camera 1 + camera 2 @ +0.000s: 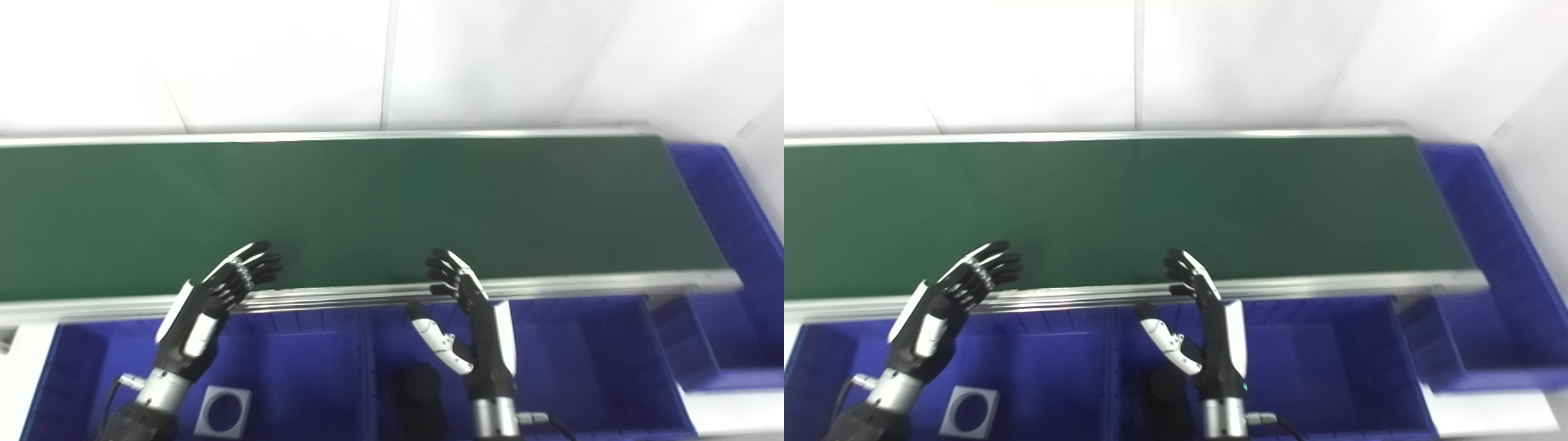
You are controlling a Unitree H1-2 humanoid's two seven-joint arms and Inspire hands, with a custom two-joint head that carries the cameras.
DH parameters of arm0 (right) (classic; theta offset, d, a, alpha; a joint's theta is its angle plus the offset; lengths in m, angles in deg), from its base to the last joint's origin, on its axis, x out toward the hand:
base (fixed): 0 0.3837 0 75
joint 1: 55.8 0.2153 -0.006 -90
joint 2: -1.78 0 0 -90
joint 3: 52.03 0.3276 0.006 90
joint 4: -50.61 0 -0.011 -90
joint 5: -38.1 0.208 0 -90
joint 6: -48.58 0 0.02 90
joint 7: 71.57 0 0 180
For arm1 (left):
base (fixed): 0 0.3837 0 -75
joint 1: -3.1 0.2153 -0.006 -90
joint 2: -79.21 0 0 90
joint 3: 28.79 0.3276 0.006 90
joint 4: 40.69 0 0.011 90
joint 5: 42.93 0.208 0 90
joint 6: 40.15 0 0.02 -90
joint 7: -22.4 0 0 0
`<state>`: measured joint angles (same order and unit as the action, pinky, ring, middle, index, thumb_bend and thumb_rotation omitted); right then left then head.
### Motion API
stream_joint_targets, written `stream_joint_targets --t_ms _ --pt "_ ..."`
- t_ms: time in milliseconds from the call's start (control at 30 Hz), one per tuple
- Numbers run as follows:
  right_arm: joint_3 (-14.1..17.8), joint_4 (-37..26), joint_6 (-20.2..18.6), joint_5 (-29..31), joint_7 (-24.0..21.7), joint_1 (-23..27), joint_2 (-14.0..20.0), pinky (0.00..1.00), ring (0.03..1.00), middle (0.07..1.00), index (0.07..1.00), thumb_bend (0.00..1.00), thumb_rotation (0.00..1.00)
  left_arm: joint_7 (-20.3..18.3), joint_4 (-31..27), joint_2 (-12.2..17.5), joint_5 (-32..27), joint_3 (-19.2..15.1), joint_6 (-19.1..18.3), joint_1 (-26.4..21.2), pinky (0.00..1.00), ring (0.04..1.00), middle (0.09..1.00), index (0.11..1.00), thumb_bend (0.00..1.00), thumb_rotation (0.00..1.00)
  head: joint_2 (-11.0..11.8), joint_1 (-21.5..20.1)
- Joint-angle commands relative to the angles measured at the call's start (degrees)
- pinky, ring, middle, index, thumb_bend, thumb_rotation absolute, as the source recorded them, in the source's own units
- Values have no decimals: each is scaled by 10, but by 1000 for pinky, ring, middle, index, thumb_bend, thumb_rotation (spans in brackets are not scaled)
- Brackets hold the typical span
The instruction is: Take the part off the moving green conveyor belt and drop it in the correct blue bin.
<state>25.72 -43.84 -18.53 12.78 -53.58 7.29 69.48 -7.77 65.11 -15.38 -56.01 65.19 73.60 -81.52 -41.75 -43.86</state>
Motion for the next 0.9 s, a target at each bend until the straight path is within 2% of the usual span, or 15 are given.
stream_joint_targets --t_ms 0,233,267,300,333,367,400,433,533,567,600,633,667,867 --pt "-31 0 10 -14 15 -2 -57 657 754 787 830 521 562 -10 0 11 -14 -1 21 -16 785 789 809 857 725 922 -1 -1" --pt "-34 -12 8 -5 16 -10 -52 660 753 785 823 548 584 -8 -3 12 -10 5 23 -15 762 778 795 845 745 894 -9 35" --pt "-34 -13 9 -4 14 -10 -49 660 752 785 822 548 582 -5 -10 11 -9 5 20 -11 761 778 794 845 745 892 -12 53" --pt "-34 -14 9 -3 13 -10 -48 660 751 784 821 541 576 -2 -14 10 -7 5 18 -9 757 774 792 841 741 890 -12 53" --pt "-34 -17 10 0 10 -11 -44 659 750 784 821 538 574 3 -22 8 -4 5 15 -5 756 773 791 840 739 889 -14 78" --pt "-34 -18 11 3 8 -11 -42 657 748 783 820 532 571 6 -27 7 -2 6 14 -2 753 771 789 837 735 881 -14 78" --pt "-34 -22 10 8 3 -12 -37 656 747 783 820 530 570 12 -37 4 2 6 12 4 752 770 788 835 733 878 -16 105" --pt "-34 -25 10 12 -1 -12 -33 661 751 786 821 532 569 17 -44 2 5 7 10 8 751 768 787 833 737 879 -16 105" --pt "-37 -39 2 26 -23 -12 -18 668 759 792 826 524 577 34 -72 -7 16 9 6 24 749 766 788 833 740 886 -21 155" --pt "-37 -44 -1 31 -30 -11 -14 672 761 794 829 519 585 39 -80 -9 20 10 4 29 751 766 788 834 741 889 -21 155" --pt "-39 -53 -9 38 -43 -10 -8 672 760 794 832 508 593 47 -92 -12 25 9 3 37 752 768 790 837 738 887 -23 185" --pt "-40 -60 -15 43 -52 -9 -3 670 758 794 833 497 600 52 -100 -14 28 9 2 42 753 770 791 840 734 883 -23 185" --pt "-42 -70 -24 52 -66 -7 2 669 758 794 833 495 601 60 -110 -18 32 8 1 50 753 770 791 841 734 883 -26 215" --pt "-58 -101 -73 94 -131 18 27 665 747 790 840 519 567 107 -165 -35 61 3 -13 91 751 772 797 842 748 875 -32 269"
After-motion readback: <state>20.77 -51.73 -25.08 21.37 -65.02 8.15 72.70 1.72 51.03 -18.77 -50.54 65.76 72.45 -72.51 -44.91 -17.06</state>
